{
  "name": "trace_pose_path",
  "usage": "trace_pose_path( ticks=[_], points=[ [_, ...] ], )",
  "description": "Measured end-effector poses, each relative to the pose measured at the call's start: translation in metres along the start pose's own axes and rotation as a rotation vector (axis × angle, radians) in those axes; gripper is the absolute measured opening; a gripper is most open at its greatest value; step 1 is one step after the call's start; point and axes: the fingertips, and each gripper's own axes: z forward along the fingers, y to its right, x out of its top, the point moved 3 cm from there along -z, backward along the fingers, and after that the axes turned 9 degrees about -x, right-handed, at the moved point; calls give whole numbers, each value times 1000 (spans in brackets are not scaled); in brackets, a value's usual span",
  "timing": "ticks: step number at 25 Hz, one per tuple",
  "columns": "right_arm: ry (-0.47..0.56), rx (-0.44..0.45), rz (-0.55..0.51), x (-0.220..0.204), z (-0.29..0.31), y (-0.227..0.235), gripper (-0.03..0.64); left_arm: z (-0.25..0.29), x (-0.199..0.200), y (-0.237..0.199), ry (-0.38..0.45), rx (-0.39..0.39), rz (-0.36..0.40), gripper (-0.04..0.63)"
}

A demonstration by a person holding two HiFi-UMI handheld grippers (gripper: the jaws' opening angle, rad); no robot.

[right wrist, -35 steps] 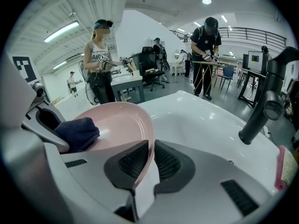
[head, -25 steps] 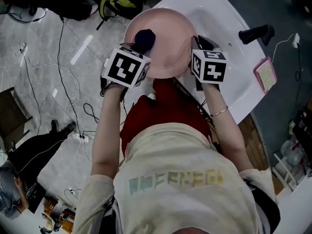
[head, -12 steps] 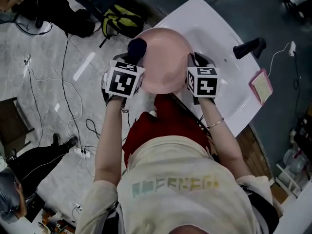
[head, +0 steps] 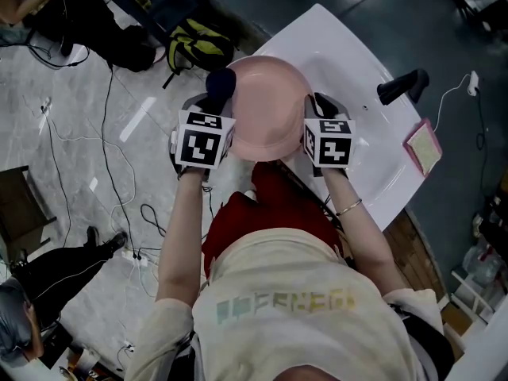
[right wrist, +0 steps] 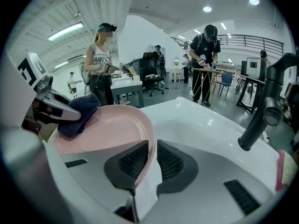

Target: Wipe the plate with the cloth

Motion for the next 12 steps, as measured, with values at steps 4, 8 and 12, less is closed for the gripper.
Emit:
trace_pose_path(
  ticks=[4, 8, 12],
  points=[
    [40, -13, 14, 3, -5, 2, 55, -7, 8, 0, 73, 7, 0, 80],
    [84, -26, 24, 10, -10, 3, 55, -14, 19, -2, 142, 10, 3, 80],
    [123, -28, 36, 20, -18, 3, 55, -20, 28, -4, 207, 10, 15, 80]
  ],
)
